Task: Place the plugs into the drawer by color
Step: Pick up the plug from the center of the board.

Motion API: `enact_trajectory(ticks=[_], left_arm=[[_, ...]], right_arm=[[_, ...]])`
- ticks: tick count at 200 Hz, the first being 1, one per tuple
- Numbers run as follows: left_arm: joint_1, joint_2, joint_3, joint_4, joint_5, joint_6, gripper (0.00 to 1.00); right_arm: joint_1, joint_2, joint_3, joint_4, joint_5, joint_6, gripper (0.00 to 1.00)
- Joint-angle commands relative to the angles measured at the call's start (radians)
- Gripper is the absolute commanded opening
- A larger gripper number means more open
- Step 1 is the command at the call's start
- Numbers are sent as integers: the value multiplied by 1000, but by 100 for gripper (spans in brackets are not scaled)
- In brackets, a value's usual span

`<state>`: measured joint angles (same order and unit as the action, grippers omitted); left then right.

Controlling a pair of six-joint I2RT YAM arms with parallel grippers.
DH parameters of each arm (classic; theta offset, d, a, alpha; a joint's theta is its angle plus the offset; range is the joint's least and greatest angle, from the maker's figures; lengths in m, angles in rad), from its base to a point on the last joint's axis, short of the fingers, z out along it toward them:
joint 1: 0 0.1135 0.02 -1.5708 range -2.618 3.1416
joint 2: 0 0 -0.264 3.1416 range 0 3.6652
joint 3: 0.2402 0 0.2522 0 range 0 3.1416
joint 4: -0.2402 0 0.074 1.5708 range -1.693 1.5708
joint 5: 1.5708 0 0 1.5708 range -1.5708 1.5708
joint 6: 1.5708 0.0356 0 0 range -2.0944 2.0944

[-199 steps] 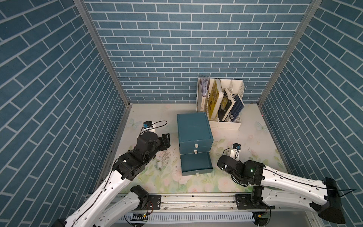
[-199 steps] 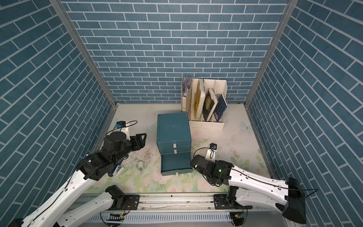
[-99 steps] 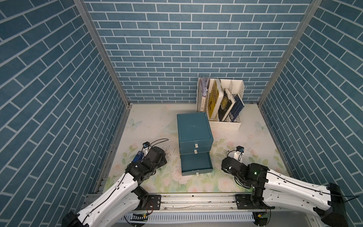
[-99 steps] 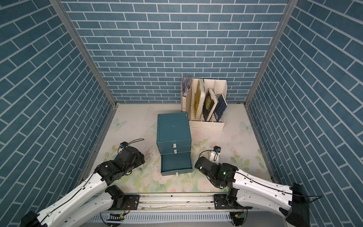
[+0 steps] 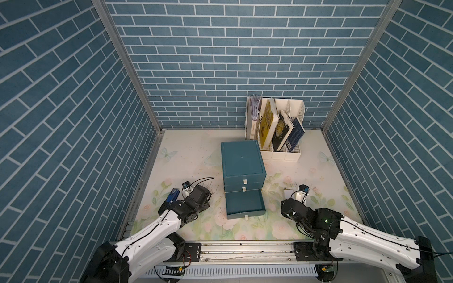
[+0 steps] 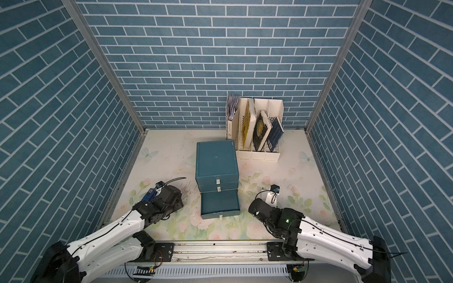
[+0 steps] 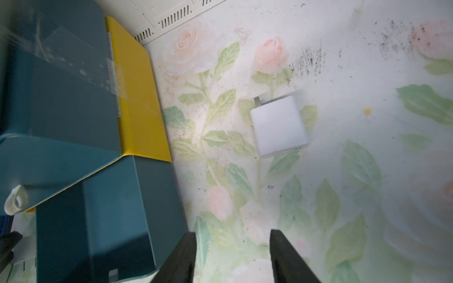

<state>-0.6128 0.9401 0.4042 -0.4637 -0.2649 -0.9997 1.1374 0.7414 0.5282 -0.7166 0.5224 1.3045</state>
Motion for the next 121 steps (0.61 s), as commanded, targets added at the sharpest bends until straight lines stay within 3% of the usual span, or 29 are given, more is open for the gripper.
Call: enact_trajectory(ticks=[1,36,77,121], left_arm=[[6,20,-19,34,0,-7,60],[6,49,-21,55,2,0,59],[7,72,-39,87,24,8,50],[7,68,-50,95,35,10,34]], right_arm=[[-4,-11,6,-17,10,10,49],[-4,-9,7,-12,8,12,45],[-4,-3,15,-9,17,13,43],[-4,2,36,-16,30,9,43]])
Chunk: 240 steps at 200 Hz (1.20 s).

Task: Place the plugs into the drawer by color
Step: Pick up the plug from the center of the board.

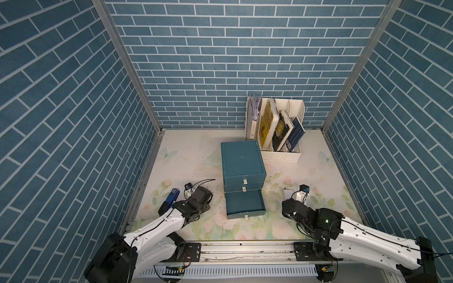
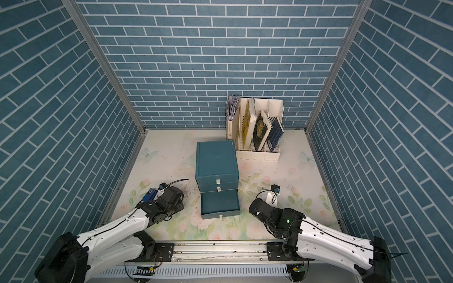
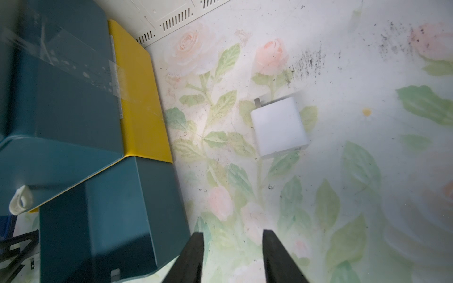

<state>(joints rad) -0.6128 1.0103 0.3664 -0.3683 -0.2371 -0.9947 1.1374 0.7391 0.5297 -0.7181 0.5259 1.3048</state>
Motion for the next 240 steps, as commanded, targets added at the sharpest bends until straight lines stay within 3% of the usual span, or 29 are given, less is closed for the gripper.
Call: enact_trajectory(ticks=[1,41,63,96,162,240], left_arm=[[7,-3,-11,-1,9,4,33],[5,-44,25,-37,20,22,9],[-8,-89,81,-85,16,39,0],[-109,-153,212,-167,-64,40,0],[-509,-54,370,-140,-306,34,0],[-603,155,372,-7,-243,120,0]], right_arm=[[-4,4,35,-16,27,8,43],[-4,6,44,-18,35,7,43],[-4,6,50,-24,39,4,43],[-4,2,70,-46,64,-2,44],[-24,45,142,-87,105,-47,48],[-30,1,95,-81,73,-42,50]])
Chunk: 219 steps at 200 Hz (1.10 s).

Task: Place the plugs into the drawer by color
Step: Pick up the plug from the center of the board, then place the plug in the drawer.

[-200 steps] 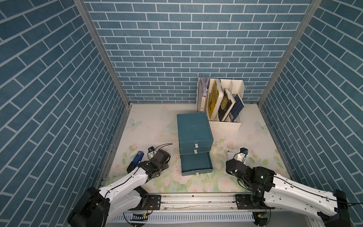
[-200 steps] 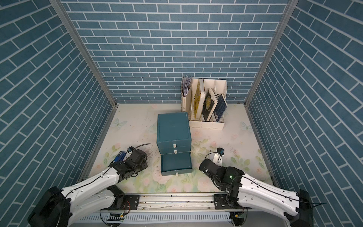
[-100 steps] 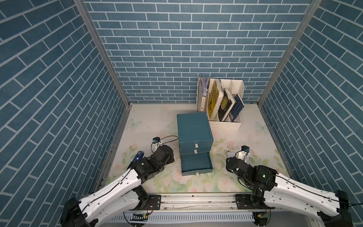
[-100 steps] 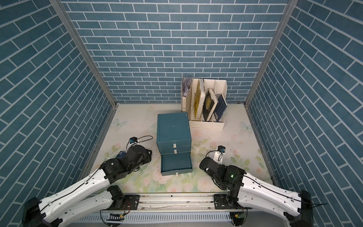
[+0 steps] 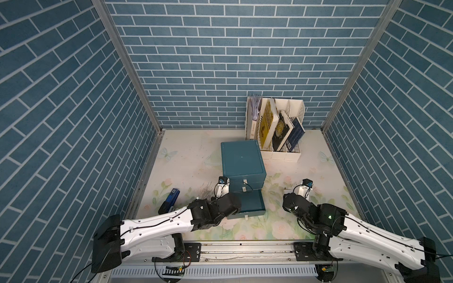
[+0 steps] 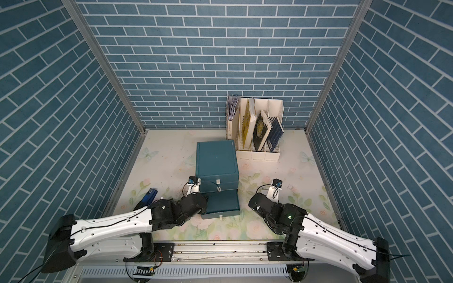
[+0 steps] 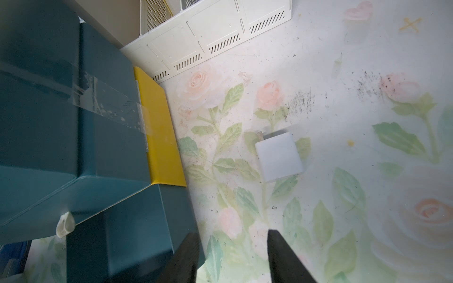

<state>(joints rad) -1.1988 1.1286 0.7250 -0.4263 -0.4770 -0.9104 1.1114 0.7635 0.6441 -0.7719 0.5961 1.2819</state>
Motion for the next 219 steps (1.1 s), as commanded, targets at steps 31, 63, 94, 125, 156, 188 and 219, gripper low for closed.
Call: enact_trajectory(ticks=[31,63,94,125,156,188,219], left_arm=[[-18,73,-21,90,11,30,0],[-18,91,-34,103,12,28,0],[-18,95,-41,105,9,26,0],[-18,92,-60,109,8,12,30],[-19,71,-53,94,0,8,61],[-18,29,-14,41,-42,15,70],[-18,-25,82,-41,-76,53,70]], right_arm=[[-6,-34,-23,-29,1,-19,50],[-5,-30,-21,-23,-4,-19,50],[-7,-26,-30,-5,-12,-19,50],[-5,-24,-37,5,-19,-19,50],[-6,-25,-37,6,-23,-22,56],[-6,-19,-38,23,-32,-40,65],[-6,11,-39,114,-73,-110,64]])
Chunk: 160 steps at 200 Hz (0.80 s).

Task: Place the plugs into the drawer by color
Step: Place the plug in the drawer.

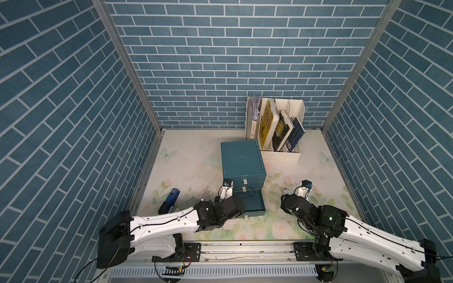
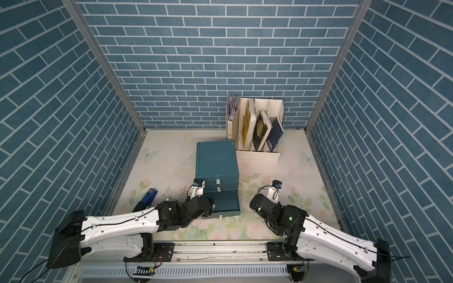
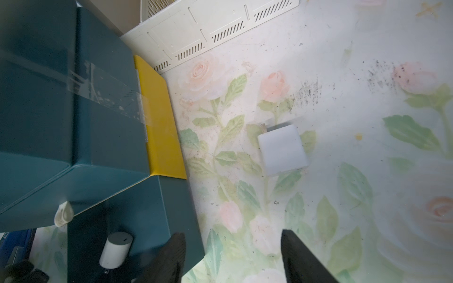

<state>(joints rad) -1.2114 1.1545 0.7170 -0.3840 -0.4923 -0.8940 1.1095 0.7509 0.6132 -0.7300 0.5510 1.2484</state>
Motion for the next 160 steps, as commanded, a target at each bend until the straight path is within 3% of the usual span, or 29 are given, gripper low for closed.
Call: enact_trajectory(ticks=[1,37,68,96,110,160], left_arm=[[-6,-54,95,-87,-63,38,70],[33,-135,266,-178,-167,126,86],[207,-121,339,-144,-24,233,89],[375,-53,339,-117,165,271,84],[433,-25,321,-95,235,280,80],[513,12,271,-55,325,283,68]], right_arm=[[-4,26,-7,74,-29,-79,64],[-5,110,15,91,-43,-102,63],[-4,170,57,150,-59,-149,62],[-5,219,106,138,-50,-170,49],[-8,236,121,117,-45,-166,48],[-64,263,177,116,-54,-227,41]])
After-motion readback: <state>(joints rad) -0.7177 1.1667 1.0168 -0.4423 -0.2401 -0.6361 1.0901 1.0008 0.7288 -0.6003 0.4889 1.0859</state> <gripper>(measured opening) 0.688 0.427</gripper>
